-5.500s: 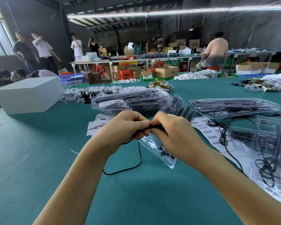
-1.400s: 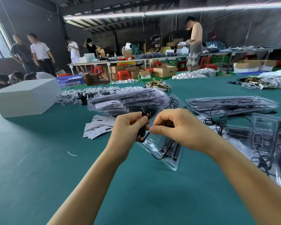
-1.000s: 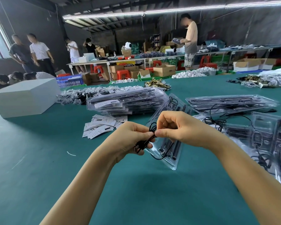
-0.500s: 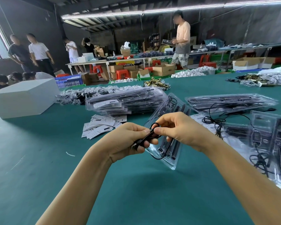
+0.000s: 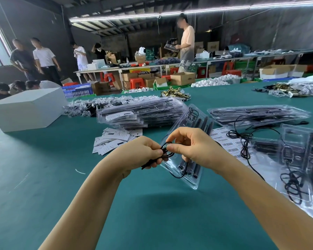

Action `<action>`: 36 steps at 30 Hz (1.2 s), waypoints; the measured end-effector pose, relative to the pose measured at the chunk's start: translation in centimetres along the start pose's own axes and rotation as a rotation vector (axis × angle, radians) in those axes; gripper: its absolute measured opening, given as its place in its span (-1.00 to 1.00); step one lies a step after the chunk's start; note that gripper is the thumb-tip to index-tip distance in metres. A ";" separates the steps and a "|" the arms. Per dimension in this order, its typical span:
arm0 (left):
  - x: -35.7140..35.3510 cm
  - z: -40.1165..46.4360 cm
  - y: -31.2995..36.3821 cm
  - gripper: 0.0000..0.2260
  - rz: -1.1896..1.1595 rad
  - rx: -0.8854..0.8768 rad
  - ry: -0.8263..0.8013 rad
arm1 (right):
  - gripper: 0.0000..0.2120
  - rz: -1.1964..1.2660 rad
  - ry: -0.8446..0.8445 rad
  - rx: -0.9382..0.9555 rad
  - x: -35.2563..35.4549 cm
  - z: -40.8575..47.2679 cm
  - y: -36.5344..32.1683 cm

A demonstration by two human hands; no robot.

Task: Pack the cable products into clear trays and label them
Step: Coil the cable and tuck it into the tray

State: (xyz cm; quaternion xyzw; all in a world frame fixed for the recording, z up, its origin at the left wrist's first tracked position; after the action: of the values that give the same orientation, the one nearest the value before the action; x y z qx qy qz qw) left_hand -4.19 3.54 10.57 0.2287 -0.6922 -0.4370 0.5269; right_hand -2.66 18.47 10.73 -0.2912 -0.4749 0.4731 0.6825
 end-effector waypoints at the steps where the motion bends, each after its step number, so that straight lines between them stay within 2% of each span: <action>1: 0.2 0.1 -0.2 -0.75 -0.090 0.034 -0.029 | -0.94 0.050 0.002 -0.002 0.0 0.0 0.0; 4: 0.6 0.2 -1.0 -0.80 -0.413 0.133 -0.136 | -0.96 0.213 0.017 -0.033 0.0 0.0 0.4; 10: 0.5 0.4 -1.9 -0.88 -0.761 0.233 -0.251 | -0.81 0.499 0.061 -0.153 -1.3 -0.2 1.4; 12: 0.2 0.7 -2.0 -0.90 -0.876 0.267 -0.244 | -0.82 0.474 0.096 -0.159 -1.6 -0.3 1.7; 16: 0.4 1.1 -1.8 -0.89 -1.061 0.280 -0.162 | -0.79 0.252 0.139 -0.108 -2.7 -0.8 1.8; 22: 0.0 1.7 -1.2 -0.86 -1.040 0.172 0.035 | -0.74 -0.092 0.175 -0.006 -3.7 -1.8 1.2; 25: 0.0 1.8 -1.3 -0.84 -0.950 0.107 0.171 | -0.72 -0.228 0.217 0.059 -3.8 -2.1 0.7; 30: -0.1 1.6 -1.1 -0.83 -0.746 0.011 0.364 | -0.70 -0.277 0.269 0.069 -4.1 -2.3 0.8; 36: -1.3 0.9 -0.1 -0.77 -0.615 -0.158 0.430 | -0.74 -0.341 0.312 0.037 -3.7 -2.2 1.3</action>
State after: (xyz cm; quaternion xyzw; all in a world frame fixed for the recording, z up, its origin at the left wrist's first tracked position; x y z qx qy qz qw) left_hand -4.58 4.81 9.80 0.4710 -0.4291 -0.5687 0.5202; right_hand -1.52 15.63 7.39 -0.2637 -0.3971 0.3088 0.8230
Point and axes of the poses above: each hand's wrist, its own z-axis towards the middle knuckle, its own x-axis out of the back of the hand, y = z × x, the point moved 5 cm from there along z, towards the middle knuckle, and after that the axes turned 11 degrees about y, right-handed, at the moved point
